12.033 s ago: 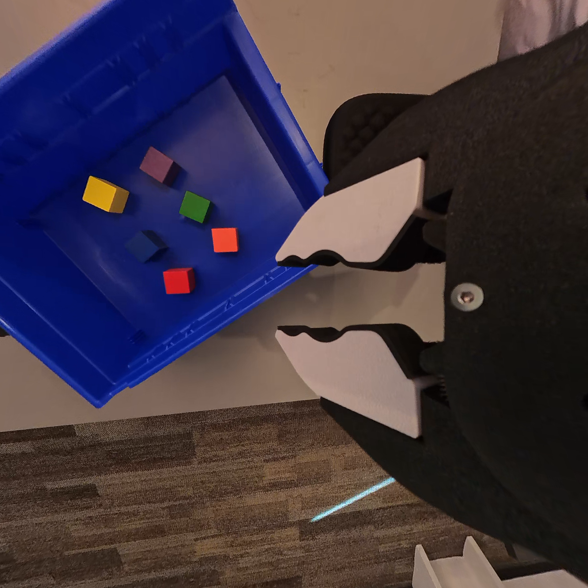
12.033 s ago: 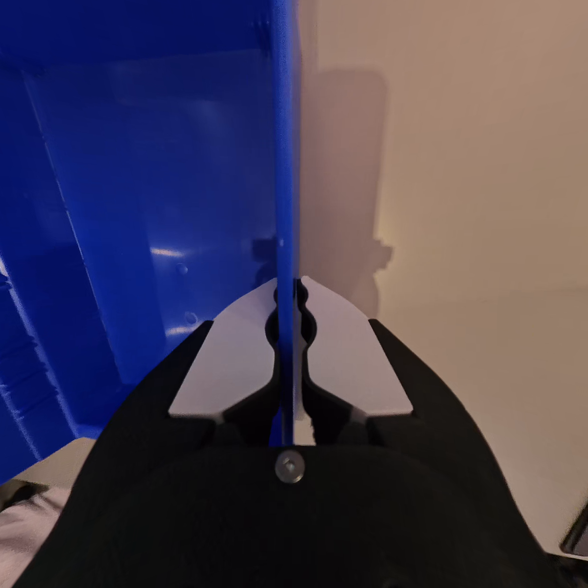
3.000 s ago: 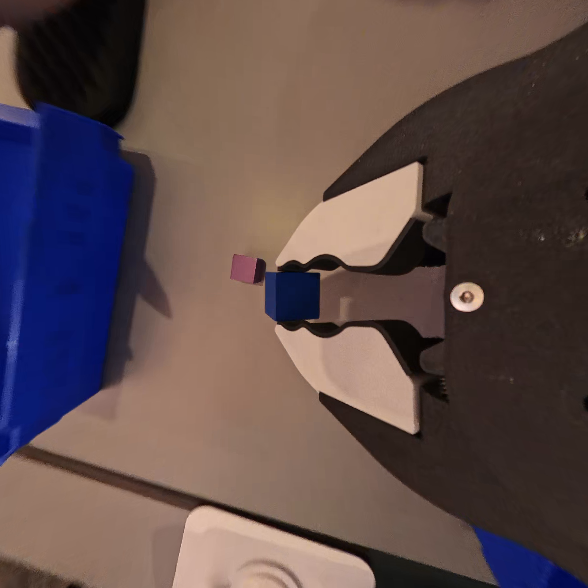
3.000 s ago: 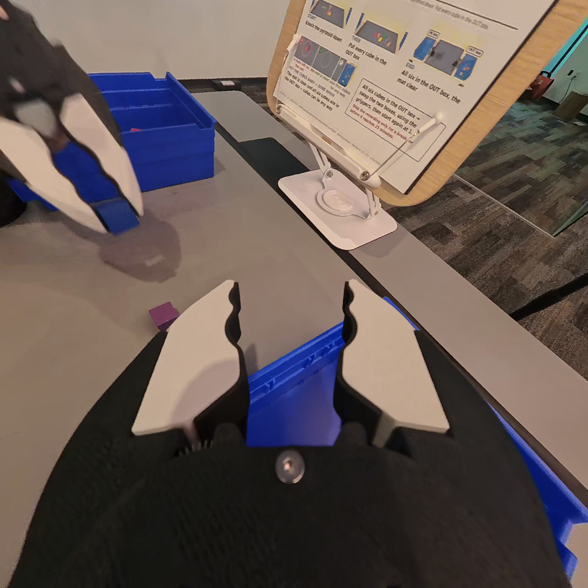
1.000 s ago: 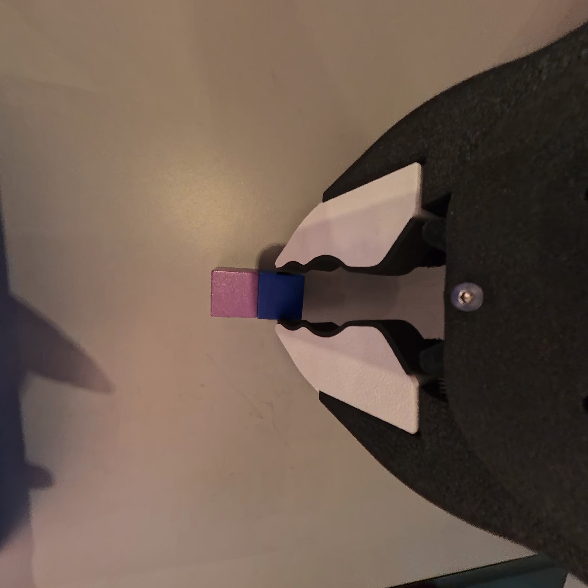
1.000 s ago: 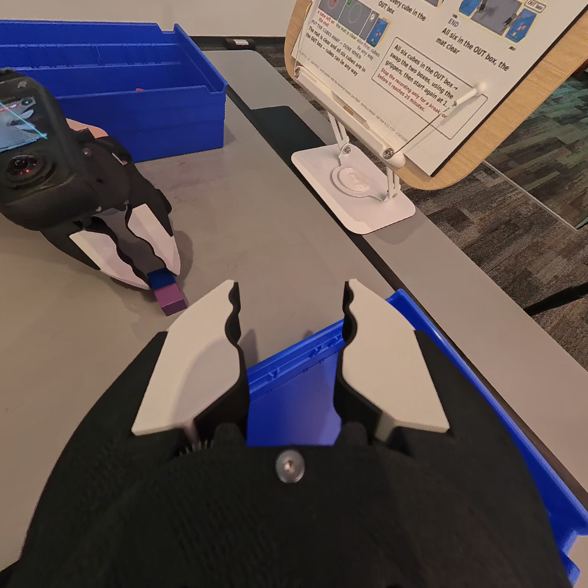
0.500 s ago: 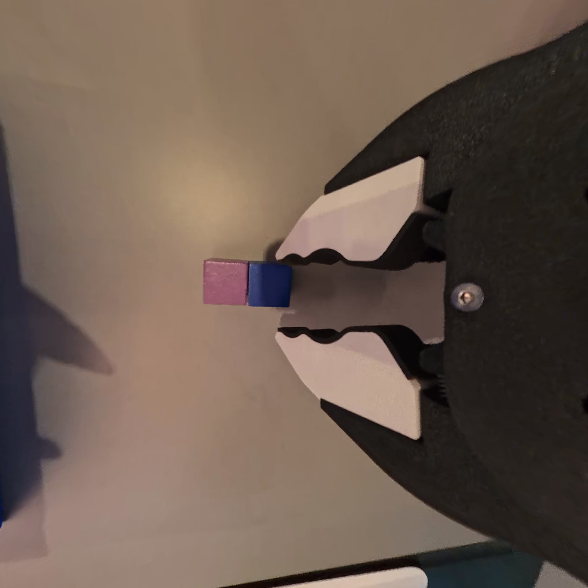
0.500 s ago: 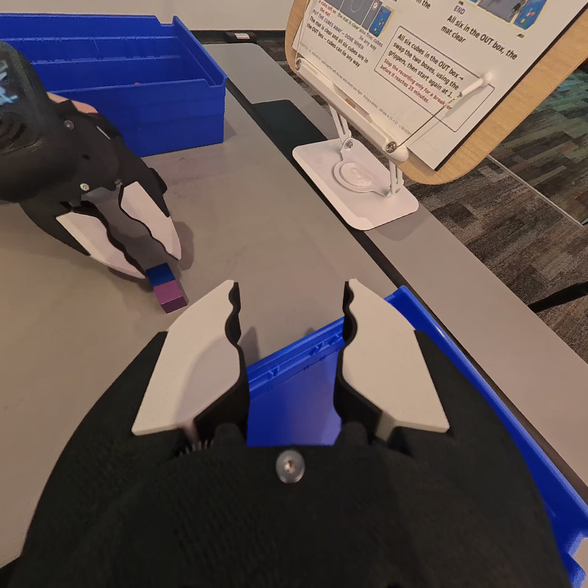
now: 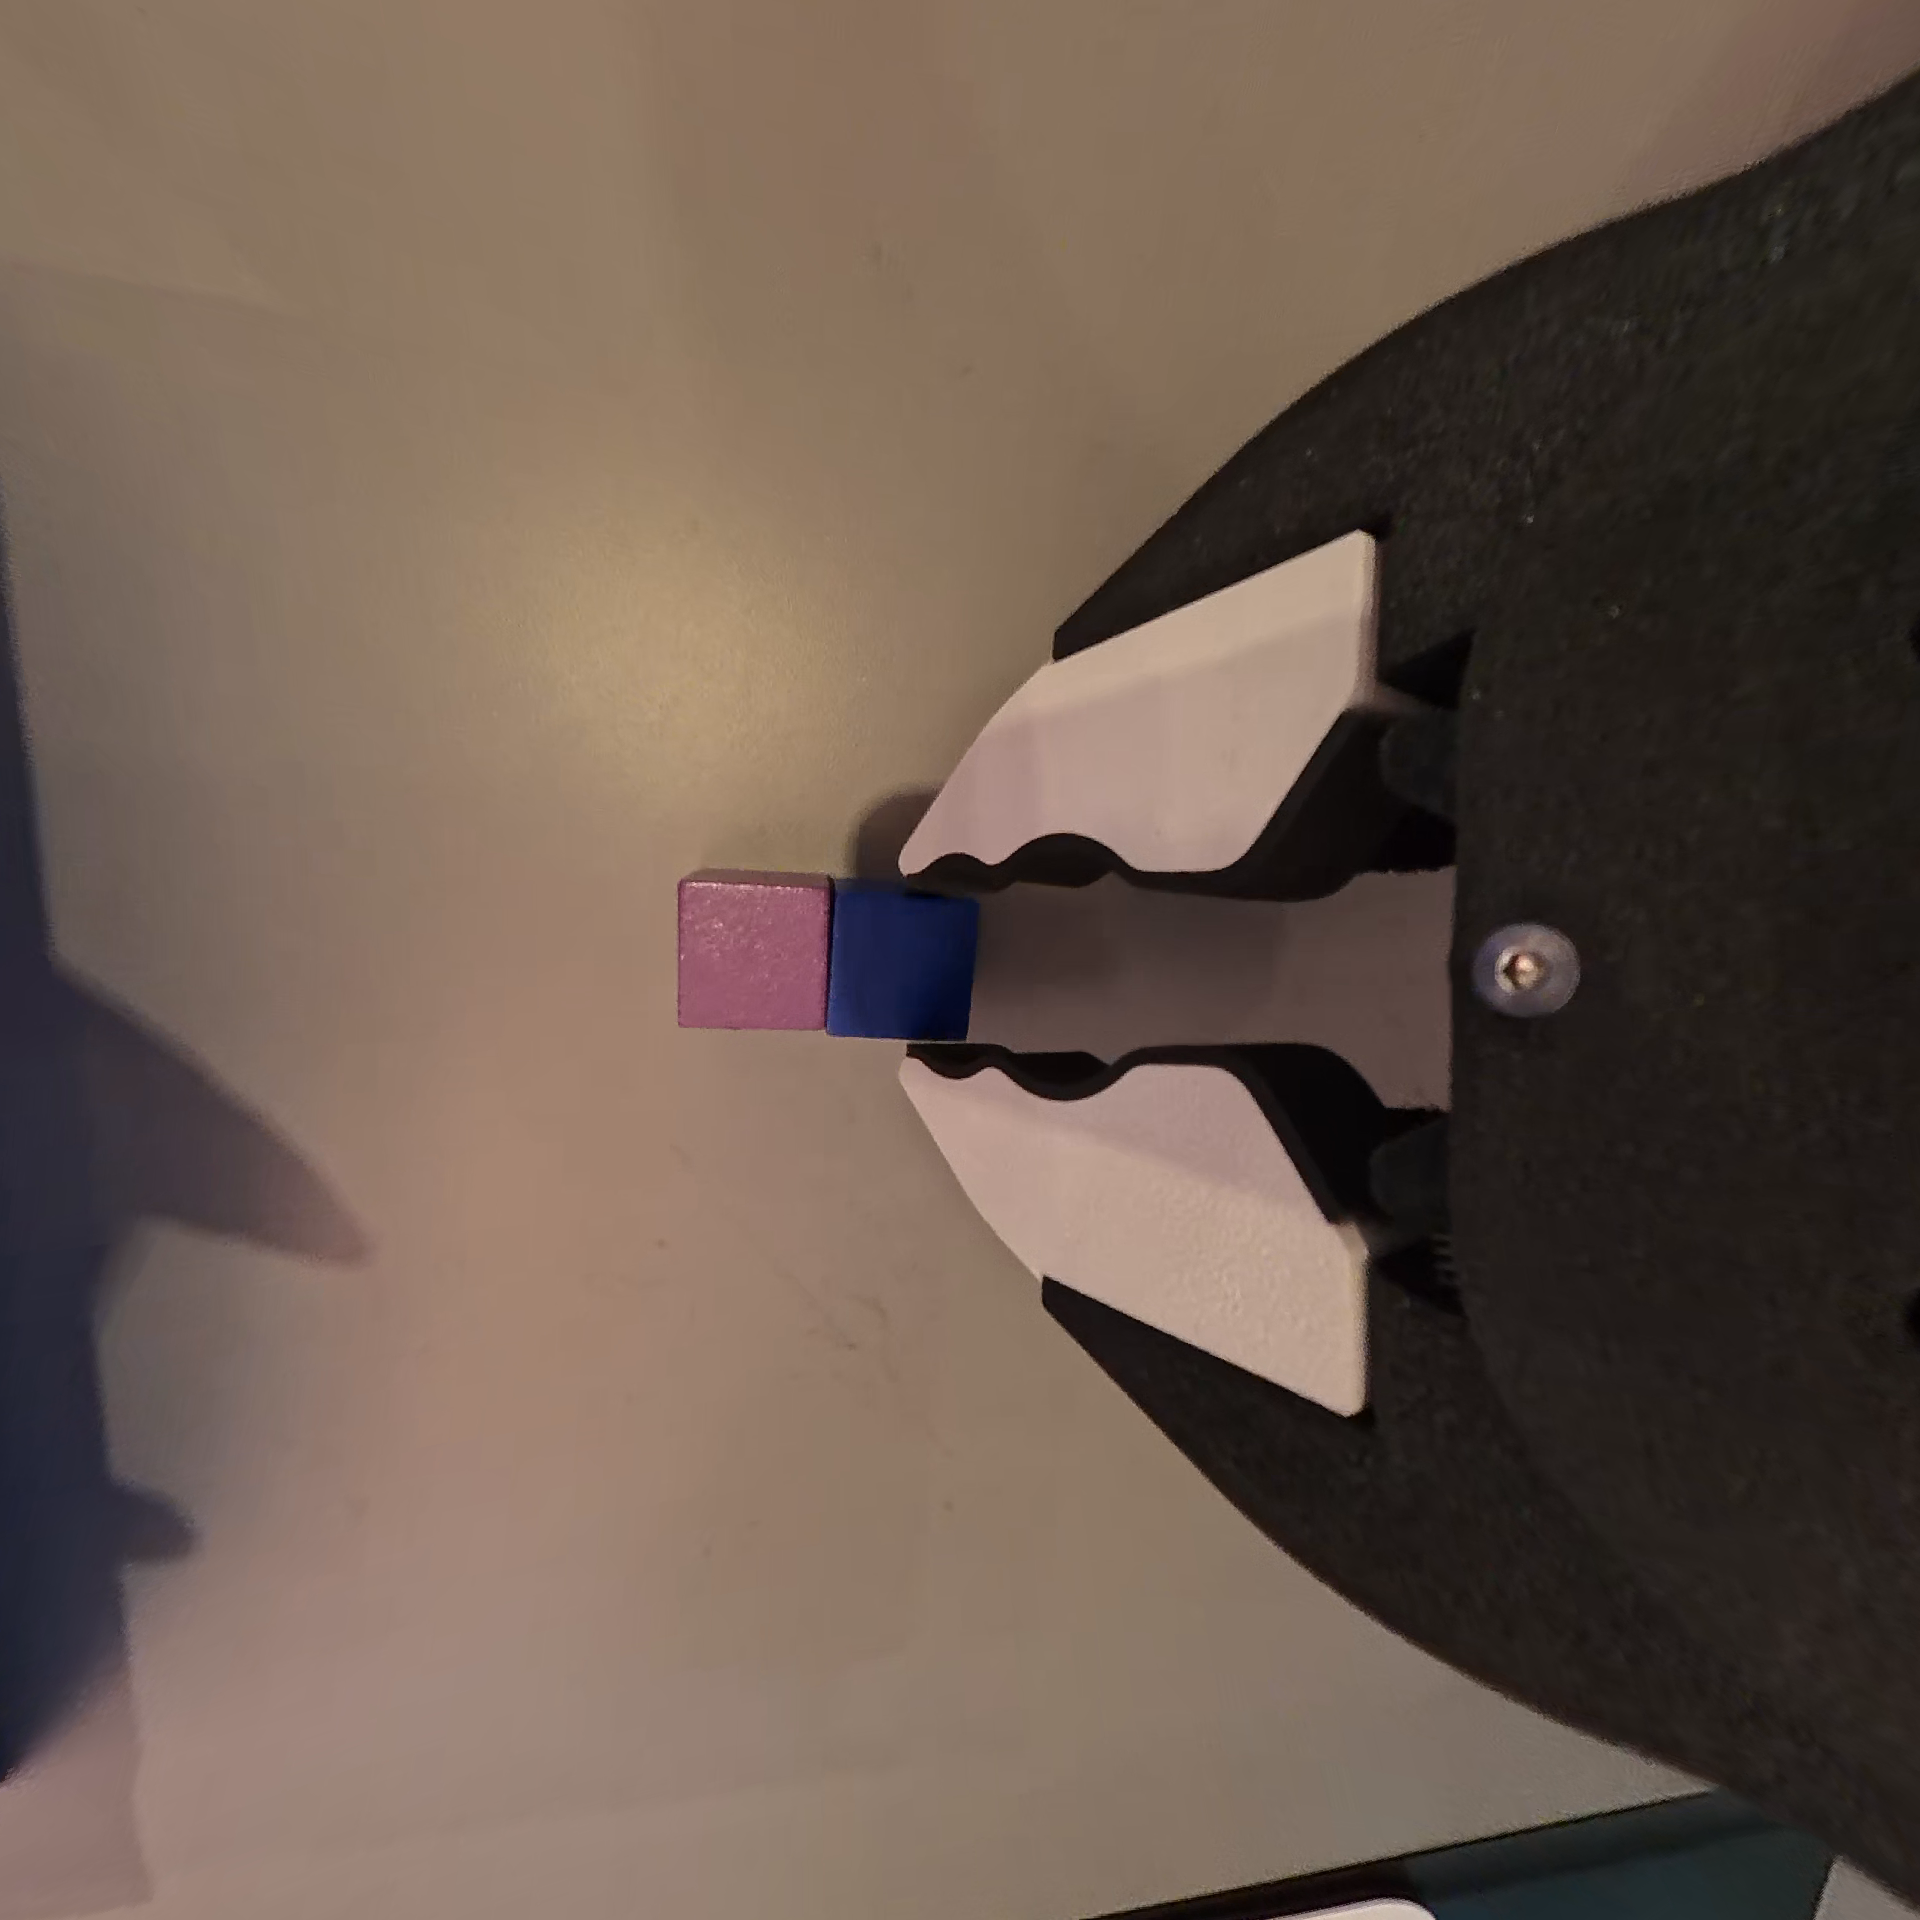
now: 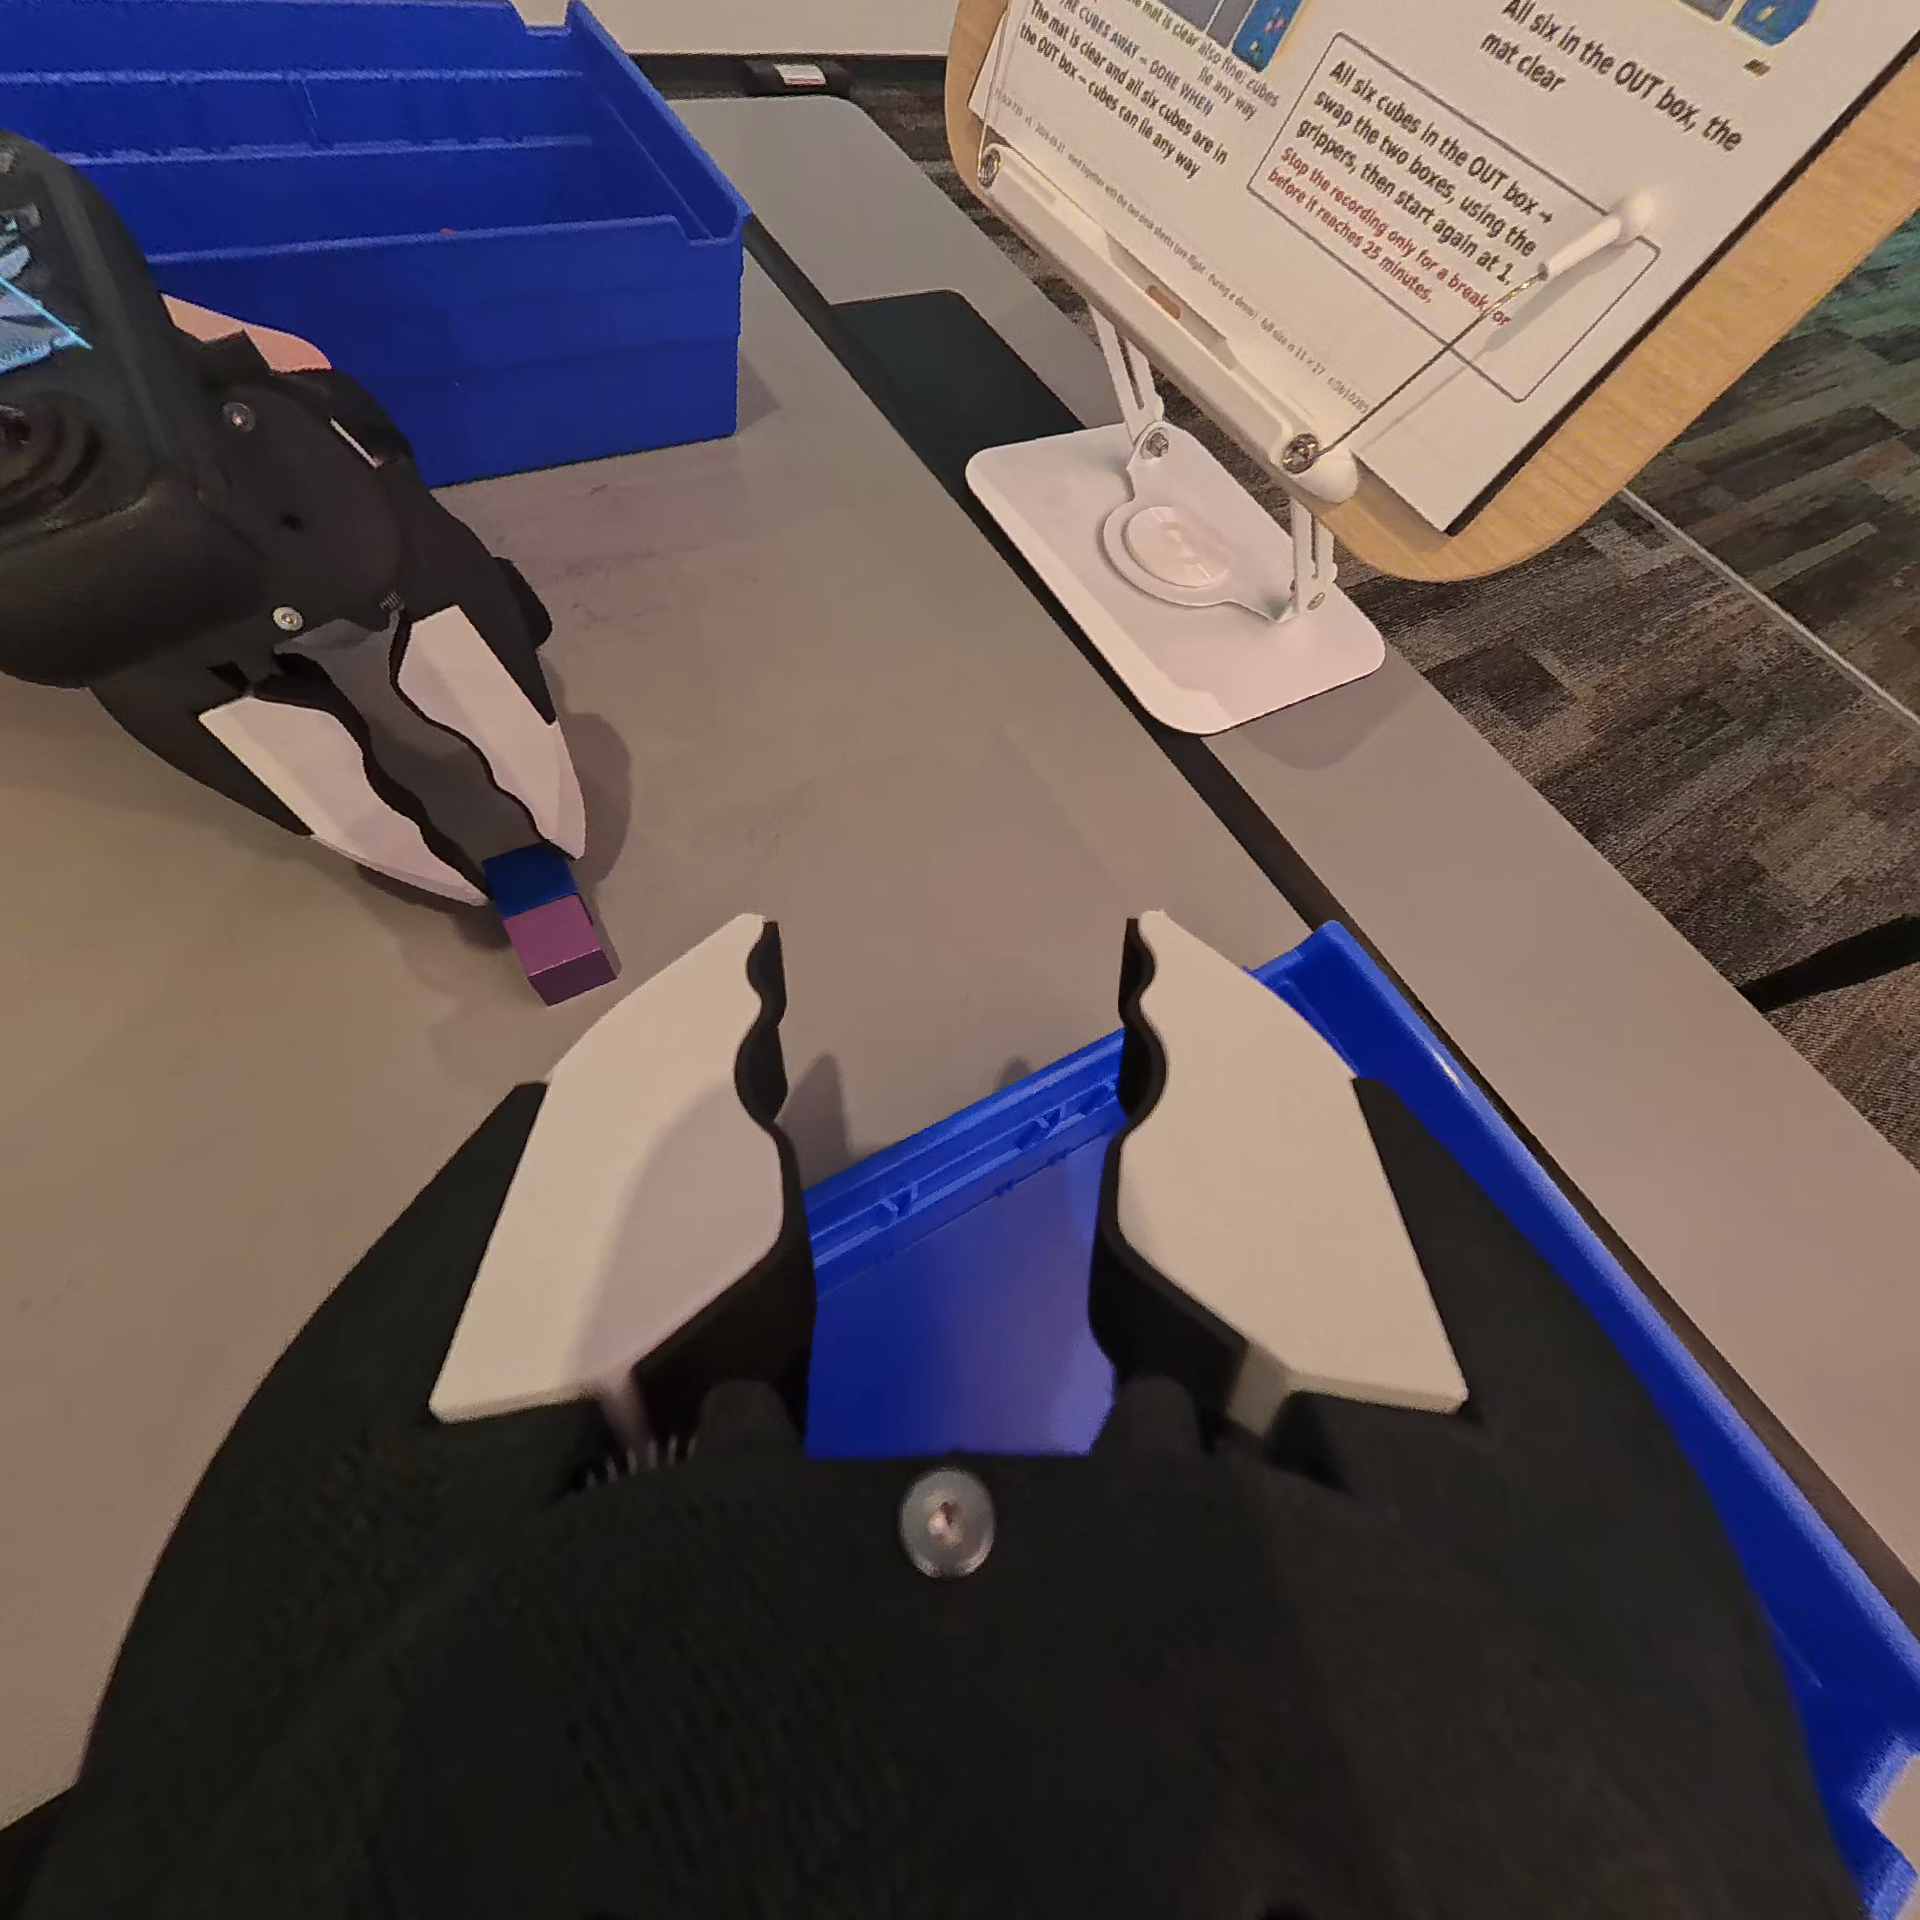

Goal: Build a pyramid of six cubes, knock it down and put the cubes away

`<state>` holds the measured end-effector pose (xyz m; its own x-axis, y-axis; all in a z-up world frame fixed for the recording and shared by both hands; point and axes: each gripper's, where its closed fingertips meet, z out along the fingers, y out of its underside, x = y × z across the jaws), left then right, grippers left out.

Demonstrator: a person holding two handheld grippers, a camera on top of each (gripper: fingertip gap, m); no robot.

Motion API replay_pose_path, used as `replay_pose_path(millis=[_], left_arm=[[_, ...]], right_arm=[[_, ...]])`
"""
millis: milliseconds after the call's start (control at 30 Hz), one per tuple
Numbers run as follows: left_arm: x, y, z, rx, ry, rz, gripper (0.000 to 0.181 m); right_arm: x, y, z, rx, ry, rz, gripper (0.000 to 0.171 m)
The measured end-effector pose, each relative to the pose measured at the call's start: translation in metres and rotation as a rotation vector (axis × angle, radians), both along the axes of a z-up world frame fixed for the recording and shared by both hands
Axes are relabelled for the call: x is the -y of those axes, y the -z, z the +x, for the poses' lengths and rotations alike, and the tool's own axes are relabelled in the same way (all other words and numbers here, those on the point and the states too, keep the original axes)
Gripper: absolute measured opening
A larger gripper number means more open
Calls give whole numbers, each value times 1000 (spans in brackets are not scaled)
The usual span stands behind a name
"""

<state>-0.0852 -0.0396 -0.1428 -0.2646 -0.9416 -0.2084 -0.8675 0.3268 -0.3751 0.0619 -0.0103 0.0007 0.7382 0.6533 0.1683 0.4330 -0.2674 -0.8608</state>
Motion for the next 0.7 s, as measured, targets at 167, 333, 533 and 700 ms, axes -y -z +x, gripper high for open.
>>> replay_pose_path(millis=[167,333,533,700], left_arm=[[3,1,1,0,13,-4,30],[-1,4,1,-10,3,27,33],[0,-1,1,-1,3,25,35],[-1,-3,-2,-8,11,51,36]], right_arm=[[0,0,1,4,2,0,63],[0,1,1,0,2,-3,63],[0,3,0,7,-5,-13,63],[1,6,-1,15,-11,-24,63]])
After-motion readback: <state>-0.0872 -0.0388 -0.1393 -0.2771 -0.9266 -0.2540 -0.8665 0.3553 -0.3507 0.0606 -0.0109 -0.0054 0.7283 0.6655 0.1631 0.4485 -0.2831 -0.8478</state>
